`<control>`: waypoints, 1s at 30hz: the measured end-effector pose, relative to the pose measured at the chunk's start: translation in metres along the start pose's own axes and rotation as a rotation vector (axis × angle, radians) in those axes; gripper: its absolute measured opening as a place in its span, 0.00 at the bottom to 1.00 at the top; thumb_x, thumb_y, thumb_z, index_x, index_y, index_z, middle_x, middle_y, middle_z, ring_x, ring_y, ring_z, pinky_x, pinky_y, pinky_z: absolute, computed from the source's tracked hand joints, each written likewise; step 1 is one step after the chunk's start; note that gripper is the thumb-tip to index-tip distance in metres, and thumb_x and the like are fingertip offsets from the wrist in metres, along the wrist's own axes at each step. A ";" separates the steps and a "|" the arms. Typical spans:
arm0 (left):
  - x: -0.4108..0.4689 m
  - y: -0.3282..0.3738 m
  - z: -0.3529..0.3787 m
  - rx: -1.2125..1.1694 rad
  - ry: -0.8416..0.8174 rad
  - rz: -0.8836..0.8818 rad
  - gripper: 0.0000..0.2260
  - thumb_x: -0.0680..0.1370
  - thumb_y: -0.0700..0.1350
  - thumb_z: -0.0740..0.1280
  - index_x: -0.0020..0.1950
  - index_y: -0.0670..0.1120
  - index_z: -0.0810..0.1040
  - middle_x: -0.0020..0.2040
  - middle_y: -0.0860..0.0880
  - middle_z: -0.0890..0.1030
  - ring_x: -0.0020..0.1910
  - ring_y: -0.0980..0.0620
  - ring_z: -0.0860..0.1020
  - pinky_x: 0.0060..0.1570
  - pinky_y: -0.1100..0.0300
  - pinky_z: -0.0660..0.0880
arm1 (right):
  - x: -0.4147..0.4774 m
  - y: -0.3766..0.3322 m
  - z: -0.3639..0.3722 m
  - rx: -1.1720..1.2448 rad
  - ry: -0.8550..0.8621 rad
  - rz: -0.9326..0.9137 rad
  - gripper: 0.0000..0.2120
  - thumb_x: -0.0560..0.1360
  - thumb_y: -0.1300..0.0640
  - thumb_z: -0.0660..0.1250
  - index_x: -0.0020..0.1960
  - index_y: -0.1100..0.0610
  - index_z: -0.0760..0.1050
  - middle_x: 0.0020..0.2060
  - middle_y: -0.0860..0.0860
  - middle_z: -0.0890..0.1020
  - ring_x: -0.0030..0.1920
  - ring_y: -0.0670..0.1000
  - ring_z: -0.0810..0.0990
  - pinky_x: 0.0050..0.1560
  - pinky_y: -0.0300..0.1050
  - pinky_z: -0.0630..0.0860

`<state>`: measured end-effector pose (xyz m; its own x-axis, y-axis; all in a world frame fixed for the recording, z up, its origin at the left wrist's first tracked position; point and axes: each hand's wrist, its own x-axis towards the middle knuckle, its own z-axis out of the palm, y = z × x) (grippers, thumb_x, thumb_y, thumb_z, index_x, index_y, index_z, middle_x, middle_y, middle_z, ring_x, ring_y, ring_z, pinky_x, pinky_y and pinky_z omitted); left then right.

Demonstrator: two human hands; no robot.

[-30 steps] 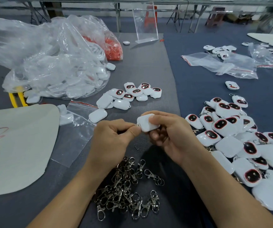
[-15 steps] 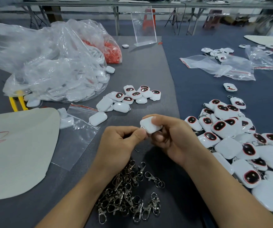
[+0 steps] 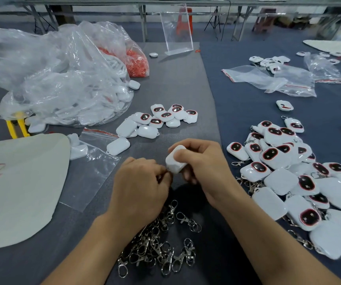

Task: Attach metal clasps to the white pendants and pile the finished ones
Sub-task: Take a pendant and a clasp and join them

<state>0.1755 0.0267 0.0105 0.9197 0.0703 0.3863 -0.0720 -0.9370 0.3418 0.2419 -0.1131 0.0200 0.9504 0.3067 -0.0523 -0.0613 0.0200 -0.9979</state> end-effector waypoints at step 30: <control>-0.001 0.003 -0.006 -0.208 -0.058 -0.028 0.13 0.71 0.62 0.69 0.46 0.57 0.87 0.35 0.60 0.80 0.37 0.64 0.74 0.50 0.59 0.69 | 0.009 -0.021 -0.046 -0.733 0.374 -0.192 0.12 0.68 0.52 0.63 0.31 0.57 0.76 0.24 0.49 0.76 0.31 0.51 0.76 0.34 0.45 0.72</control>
<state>0.1725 0.0262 0.0158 0.9427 0.0701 0.3263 -0.1185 -0.8437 0.5235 0.2660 -0.1546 0.0385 0.9705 0.0233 0.2402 0.2020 -0.6228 -0.7558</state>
